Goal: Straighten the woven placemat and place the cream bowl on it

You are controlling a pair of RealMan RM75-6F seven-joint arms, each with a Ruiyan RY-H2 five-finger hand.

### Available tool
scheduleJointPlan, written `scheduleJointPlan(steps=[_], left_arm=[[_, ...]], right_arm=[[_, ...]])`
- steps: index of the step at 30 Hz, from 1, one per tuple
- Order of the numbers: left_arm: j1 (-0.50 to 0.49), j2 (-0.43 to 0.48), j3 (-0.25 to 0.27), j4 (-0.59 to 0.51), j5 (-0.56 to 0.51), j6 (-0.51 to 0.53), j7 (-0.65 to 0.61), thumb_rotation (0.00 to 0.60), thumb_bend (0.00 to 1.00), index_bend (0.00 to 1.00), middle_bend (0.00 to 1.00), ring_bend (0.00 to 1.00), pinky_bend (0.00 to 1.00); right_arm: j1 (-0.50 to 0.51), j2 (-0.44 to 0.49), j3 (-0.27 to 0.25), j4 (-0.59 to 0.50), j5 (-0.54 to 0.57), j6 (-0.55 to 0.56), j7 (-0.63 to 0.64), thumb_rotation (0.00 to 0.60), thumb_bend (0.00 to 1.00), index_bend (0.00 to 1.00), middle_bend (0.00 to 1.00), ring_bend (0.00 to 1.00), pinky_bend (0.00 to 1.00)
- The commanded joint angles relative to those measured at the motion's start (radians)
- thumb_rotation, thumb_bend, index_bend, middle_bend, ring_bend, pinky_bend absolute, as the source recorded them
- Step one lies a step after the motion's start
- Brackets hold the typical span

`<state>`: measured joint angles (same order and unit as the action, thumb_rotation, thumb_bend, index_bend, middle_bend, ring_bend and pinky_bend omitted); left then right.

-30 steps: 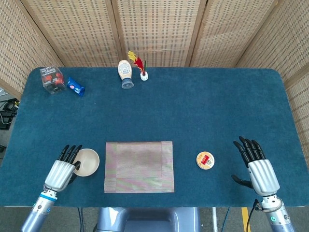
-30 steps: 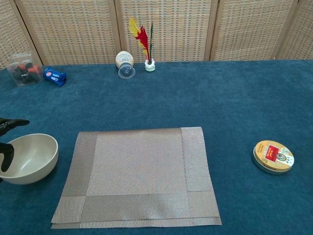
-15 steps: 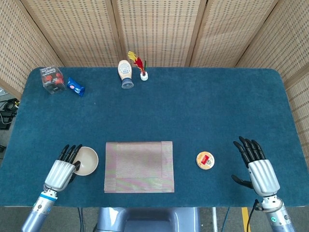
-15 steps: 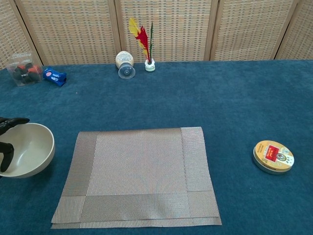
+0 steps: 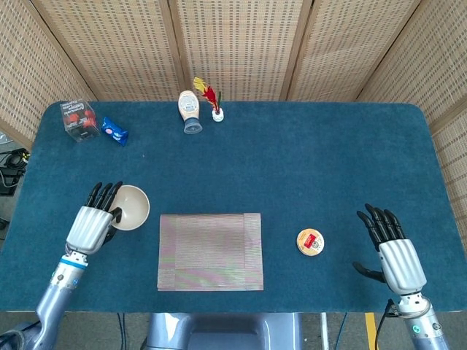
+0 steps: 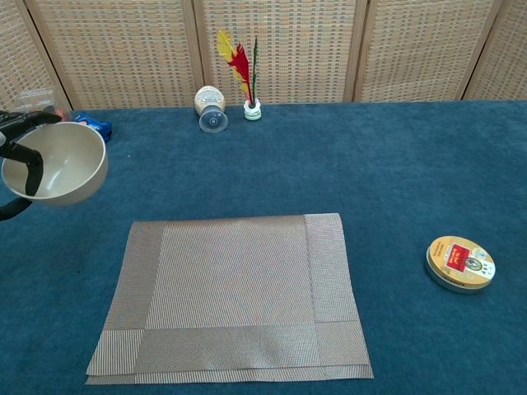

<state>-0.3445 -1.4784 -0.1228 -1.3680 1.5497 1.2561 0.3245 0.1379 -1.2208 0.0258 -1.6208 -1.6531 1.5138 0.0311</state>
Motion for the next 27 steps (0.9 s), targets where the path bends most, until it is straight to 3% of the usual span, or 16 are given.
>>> scheduleJointPlan(steps=[1, 8, 17, 27], left_arm=[[-0.057, -0.001, -0.050, 0.016, -0.057, -0.064, -0.005, 0.600, 0.46, 0.61, 0.00, 0.00, 0.00], [-0.155, -0.048, -0.114, 0.127, -0.142, -0.161, -0.010, 0.600, 0.46, 0.61, 0.00, 0.00, 0.00], [-0.272, -0.124, -0.154, 0.321, -0.225, -0.279, -0.017, 0.600, 0.46, 0.61, 0.00, 0.00, 0.00], [-0.338, -0.222, -0.129, 0.528, -0.271, -0.371, -0.064, 0.600, 0.46, 0.60, 0.00, 0.00, 0.00]], right_arm=[[0.002, -0.002, 0.004, 0.005, 0.009, -0.007, -0.001, 0.600, 0.23, 0.03, 0.00, 0.00, 0.00], [0.008, -0.010, 0.015, 0.019, 0.040, -0.027, -0.009, 0.600, 0.23, 0.03, 0.00, 0.00, 0.00], [0.011, -0.018, 0.027, 0.032, 0.065, -0.034, -0.028, 0.600, 0.23, 0.03, 0.00, 0.00, 0.00], [0.013, -0.026, 0.037, 0.049, 0.098, -0.048, -0.039, 0.600, 0.23, 0.03, 0.00, 0.00, 0.00]])
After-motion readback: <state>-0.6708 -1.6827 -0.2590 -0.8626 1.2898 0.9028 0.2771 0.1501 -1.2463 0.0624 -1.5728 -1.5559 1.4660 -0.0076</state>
